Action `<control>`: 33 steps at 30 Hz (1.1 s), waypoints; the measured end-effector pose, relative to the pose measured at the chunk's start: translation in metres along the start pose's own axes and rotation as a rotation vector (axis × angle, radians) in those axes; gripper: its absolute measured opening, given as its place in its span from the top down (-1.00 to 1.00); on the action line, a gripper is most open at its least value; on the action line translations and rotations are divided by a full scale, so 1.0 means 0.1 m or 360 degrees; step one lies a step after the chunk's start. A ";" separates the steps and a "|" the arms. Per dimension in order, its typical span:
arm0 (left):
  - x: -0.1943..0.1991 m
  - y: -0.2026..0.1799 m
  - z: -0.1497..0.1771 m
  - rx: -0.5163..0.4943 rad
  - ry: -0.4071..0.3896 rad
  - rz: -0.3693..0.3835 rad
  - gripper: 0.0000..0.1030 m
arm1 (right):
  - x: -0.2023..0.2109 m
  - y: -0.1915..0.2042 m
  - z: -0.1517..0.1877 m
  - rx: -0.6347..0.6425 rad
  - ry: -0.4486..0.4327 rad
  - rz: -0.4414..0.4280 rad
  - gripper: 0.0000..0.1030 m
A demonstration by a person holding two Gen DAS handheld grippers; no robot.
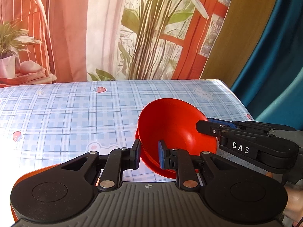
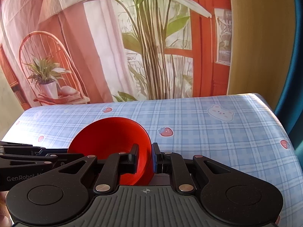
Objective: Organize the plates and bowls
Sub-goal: 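Lift the red bowl with the left gripper, lower it into another red bowl, open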
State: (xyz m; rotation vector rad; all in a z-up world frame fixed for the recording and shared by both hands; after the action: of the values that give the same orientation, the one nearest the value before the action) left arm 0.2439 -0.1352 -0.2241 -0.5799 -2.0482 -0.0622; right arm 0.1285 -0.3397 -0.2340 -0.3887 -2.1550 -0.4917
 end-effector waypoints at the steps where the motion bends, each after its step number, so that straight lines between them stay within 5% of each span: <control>1: -0.01 0.00 0.01 0.0001 0.0003 -0.0006 0.60 | -0.01 0.00 0.01 0.0006 0.0006 0.0001 0.75; 33: 0.09 -0.07 0.08 -0.0055 0.0008 -0.0094 0.59 | 0.03 -0.07 0.08 -0.0018 0.0069 0.0010 0.72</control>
State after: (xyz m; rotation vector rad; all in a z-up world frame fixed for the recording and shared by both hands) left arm 0.2303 -0.1355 -0.2198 -0.5399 -2.0629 -0.1340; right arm 0.1177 -0.3417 -0.2373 -0.3878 -2.1095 -0.5049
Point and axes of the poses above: each gripper's, at about its wrist camera, not at the fingertips, and x roughly against the way its jaws point, y to its left, z to its underside, the point moved 1 cm from there along -x, roughly the way its jaws point, and after that the axes turned 10 degrees about y, right-handed, at the moved point
